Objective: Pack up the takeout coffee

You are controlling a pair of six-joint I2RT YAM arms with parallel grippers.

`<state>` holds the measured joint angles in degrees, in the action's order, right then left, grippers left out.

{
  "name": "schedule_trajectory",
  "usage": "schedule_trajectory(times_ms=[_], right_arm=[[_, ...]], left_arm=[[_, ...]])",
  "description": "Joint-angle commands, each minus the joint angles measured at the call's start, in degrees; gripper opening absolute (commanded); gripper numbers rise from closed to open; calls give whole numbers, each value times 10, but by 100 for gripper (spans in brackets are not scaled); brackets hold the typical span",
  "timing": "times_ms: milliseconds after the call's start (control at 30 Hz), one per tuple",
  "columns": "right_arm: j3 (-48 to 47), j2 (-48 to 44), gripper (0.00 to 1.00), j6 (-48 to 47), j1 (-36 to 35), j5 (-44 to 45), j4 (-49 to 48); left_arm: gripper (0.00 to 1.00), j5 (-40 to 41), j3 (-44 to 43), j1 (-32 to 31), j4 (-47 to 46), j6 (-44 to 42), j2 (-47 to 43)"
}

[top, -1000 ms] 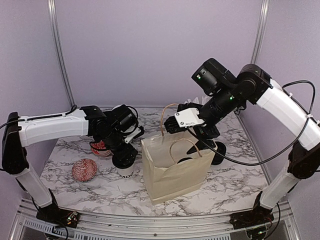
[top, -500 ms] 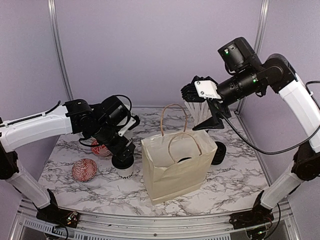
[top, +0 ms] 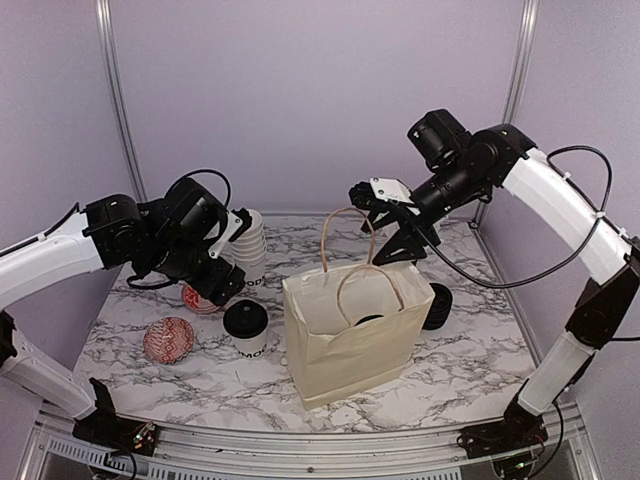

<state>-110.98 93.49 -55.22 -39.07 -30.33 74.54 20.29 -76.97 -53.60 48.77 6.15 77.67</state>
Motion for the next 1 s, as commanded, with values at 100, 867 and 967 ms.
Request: schedule_trajectory(times_ms=[100,867,967], right_arm=[[8,40,39,20,5,-53,-13],[98,-29,1,95,21,-42,-76],[102,-33,3,93,20,-48,-76]], left_arm=[[86,-119,34,0,38,-28,9],[83,-118,-66,12,127,44,175],[83,-118,-68,14,126,47,180]])
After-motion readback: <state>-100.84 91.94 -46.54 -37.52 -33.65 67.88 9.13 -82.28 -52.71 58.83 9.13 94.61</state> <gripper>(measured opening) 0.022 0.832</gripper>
